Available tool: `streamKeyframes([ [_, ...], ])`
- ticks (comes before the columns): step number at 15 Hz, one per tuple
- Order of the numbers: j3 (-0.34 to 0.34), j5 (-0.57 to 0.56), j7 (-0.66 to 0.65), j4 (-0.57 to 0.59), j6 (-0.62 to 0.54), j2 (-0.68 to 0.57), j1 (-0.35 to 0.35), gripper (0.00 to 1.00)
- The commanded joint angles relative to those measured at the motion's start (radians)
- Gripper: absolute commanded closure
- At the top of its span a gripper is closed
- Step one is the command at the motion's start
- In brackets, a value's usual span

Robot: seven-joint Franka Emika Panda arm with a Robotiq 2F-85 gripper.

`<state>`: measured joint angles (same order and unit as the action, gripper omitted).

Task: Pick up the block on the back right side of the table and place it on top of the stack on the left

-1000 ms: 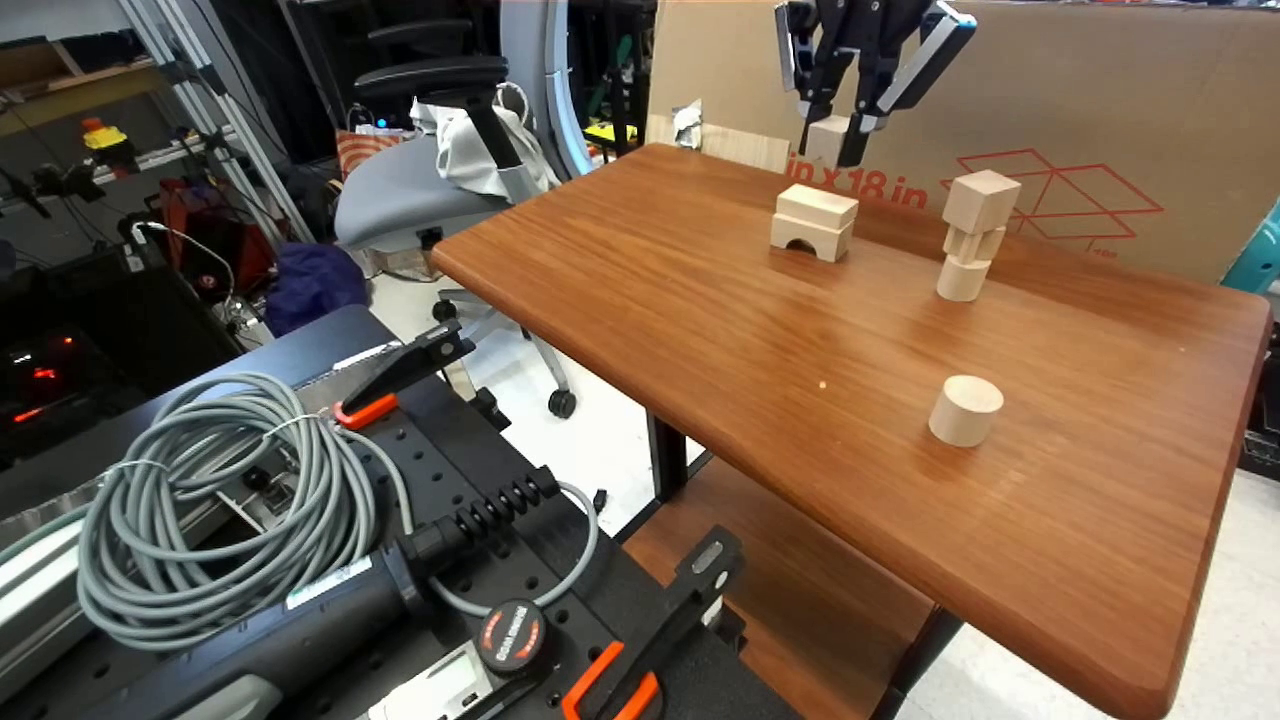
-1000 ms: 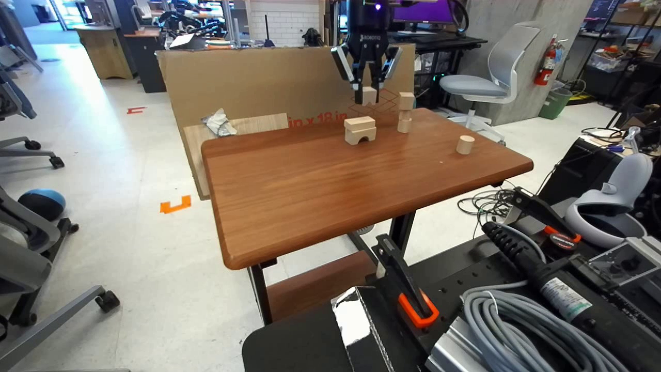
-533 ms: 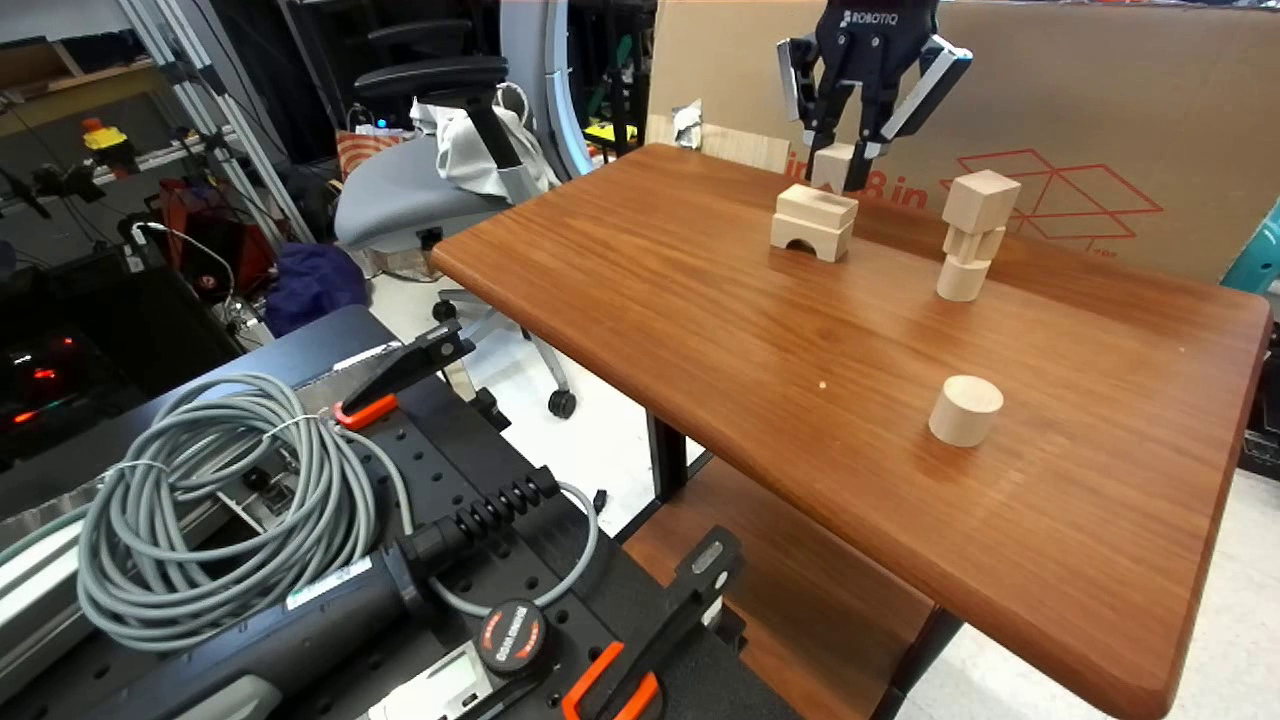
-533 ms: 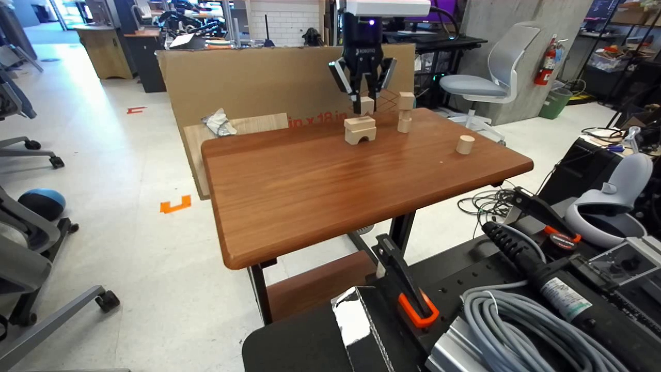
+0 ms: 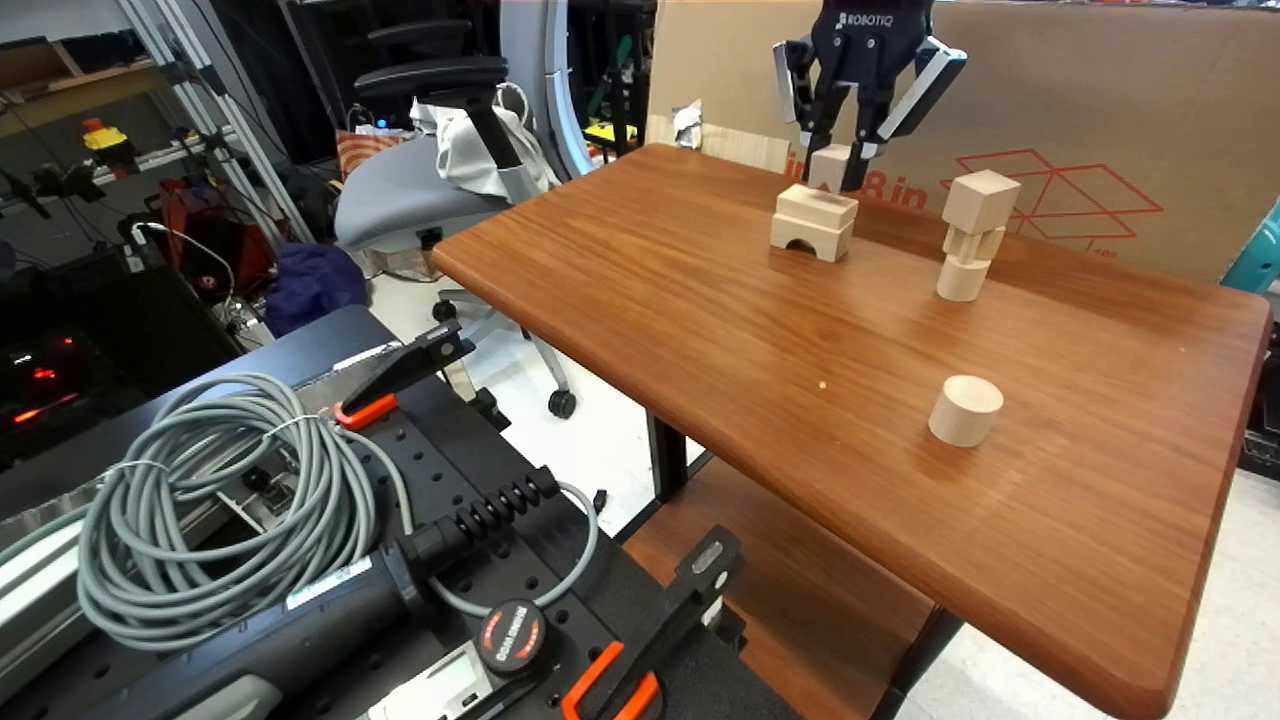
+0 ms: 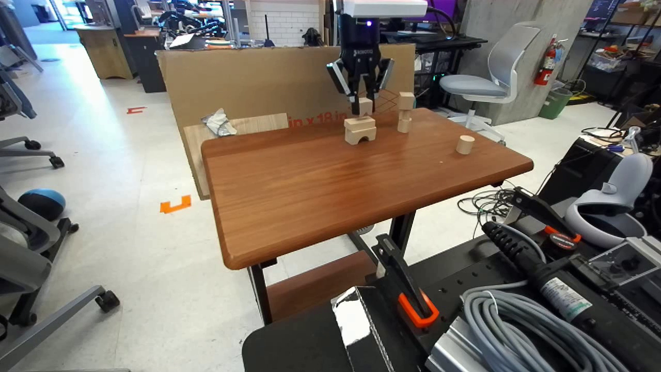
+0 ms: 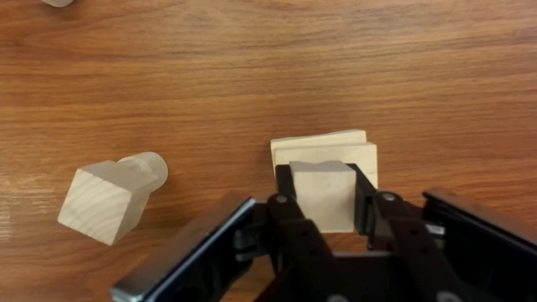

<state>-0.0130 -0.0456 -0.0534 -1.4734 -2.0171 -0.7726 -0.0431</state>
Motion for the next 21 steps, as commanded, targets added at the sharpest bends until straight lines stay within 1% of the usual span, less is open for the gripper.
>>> streamKeyframes([
  [1,-0.008,-0.031,-0.003,0.035,0.039,-0.022,-0.018,0.92],
  [9,-0.013,-0.039,-0.013,0.045,0.042,-0.041,-0.028,0.92],
  [10,-0.014,-0.038,-0.013,0.045,0.041,-0.04,-0.028,0.42],
  [11,-0.013,-0.037,-0.011,0.044,0.042,-0.039,-0.027,0.41],
  [12,-0.012,-0.035,-0.007,0.04,0.038,-0.036,-0.025,0.37],
  [15,-0.009,-0.031,-0.001,0.013,0.026,-0.01,-0.021,0.13],
  [16,-0.009,-0.032,0.001,-0.001,0.016,0.003,-0.021,0.06],
  [17,-0.009,-0.034,0.0,-0.026,-0.003,0.026,-0.022,0.01],
  [21,-0.008,-0.044,0.022,-0.126,-0.054,0.134,-0.019,0.0],
])
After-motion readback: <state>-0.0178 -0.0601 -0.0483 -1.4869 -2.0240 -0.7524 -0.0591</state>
